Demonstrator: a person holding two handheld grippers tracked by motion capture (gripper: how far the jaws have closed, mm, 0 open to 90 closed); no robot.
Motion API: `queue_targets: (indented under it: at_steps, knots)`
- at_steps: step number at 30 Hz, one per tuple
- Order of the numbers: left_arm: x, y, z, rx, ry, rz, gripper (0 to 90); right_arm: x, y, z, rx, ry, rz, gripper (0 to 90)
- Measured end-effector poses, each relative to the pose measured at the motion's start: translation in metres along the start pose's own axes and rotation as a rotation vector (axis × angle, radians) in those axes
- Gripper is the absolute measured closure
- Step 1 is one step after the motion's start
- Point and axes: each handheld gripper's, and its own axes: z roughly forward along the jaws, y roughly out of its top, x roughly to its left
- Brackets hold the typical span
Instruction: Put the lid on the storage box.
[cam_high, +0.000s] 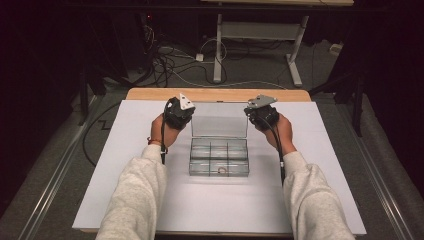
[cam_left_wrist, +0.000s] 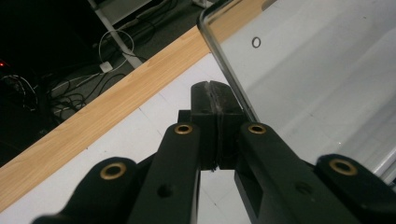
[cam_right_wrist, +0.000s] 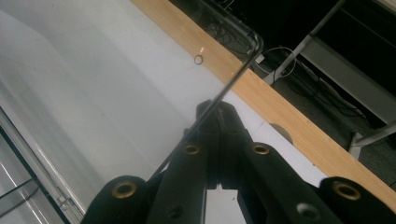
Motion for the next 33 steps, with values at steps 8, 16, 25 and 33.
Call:
queue_targets:
  at_steps: [8, 16, 25, 33]
  knots:
    - [0.000, 0.001, -0.006, -0.002, -0.010, 0.010, 86.7, 0.000, 0.002, -0.007, -0.011, 0.005, 0.005, 90.0]
    - [0.000, 0.002, -0.012, -0.016, -0.028, 0.018, 86.7, 0.001, 0.003, -0.014, -0.033, 0.002, 0.006, 90.0]
    - [-0.001, 0.001, -0.017, -0.033, -0.034, 0.022, 86.6, 0.002, 0.000, -0.018, -0.059, 0.013, 0.021, 90.0]
    - [-0.003, 0.001, -0.024, -0.051, -0.028, 0.033, 86.6, 0.006, 0.001, -0.024, -0.078, -0.002, 0.019, 90.0]
